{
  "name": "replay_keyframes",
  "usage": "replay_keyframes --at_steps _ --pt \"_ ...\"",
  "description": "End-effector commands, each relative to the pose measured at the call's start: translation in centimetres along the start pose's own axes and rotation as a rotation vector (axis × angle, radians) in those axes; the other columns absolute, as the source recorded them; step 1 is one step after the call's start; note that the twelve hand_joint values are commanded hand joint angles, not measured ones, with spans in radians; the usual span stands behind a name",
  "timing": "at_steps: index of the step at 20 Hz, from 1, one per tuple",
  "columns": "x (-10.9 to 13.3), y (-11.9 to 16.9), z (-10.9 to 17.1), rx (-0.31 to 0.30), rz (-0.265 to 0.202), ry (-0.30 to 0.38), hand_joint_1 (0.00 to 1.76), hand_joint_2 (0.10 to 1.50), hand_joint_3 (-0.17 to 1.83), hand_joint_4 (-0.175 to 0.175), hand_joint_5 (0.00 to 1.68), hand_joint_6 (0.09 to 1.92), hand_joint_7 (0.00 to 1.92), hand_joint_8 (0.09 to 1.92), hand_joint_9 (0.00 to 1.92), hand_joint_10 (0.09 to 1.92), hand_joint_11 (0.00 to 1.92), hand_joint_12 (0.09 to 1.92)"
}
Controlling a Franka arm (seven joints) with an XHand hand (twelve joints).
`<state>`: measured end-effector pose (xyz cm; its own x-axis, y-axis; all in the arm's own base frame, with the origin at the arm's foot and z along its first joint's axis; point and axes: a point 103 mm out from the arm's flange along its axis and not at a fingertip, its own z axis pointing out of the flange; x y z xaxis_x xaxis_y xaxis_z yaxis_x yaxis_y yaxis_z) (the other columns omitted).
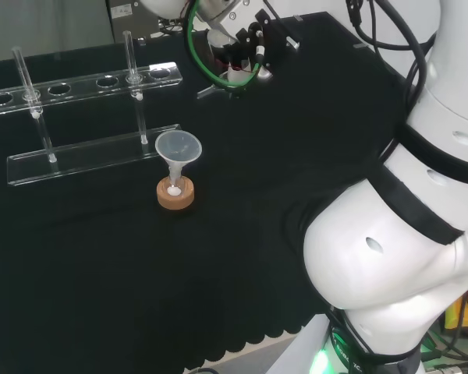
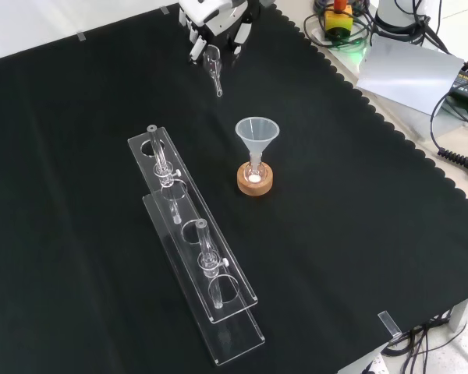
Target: Put the weighing funnel back on the table.
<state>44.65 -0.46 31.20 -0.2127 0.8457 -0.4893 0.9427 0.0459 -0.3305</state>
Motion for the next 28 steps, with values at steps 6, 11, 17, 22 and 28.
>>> replay_keyframes --at_steps 6,11,17,22,28 --pt "-1.8 1.6 4.4 -0.065 -0.021 0.254 1.08 1.04 0.02 0.156 1.11 0.81 1.34 0.3 1.53 0.09 1.3 0.71" --pt "-2.4 3.2 7.1 -0.062 -0.028 0.336 1.08 1.04 0.02 0.155 1.11 0.81 1.34 0.3 1.53 0.09 1.3 0.71" --pt "-2.5 5.3 10.3 -0.04 -0.038 0.397 1.08 1.04 0.03 0.152 1.11 0.81 1.34 0.29 1.53 0.09 1.3 0.71" --pt "-2.0 6.7 12.6 -0.075 -0.031 0.419 1.08 1.04 0.03 0.149 1.11 0.81 1.34 0.29 1.53 0.09 1.3 0.71" --pt "-0.6 8.5 15.3 -0.05 -0.05 0.447 1.08 1.04 0.03 0.143 1.11 0.81 1.34 0.29 1.53 0.09 1.3 0.7"
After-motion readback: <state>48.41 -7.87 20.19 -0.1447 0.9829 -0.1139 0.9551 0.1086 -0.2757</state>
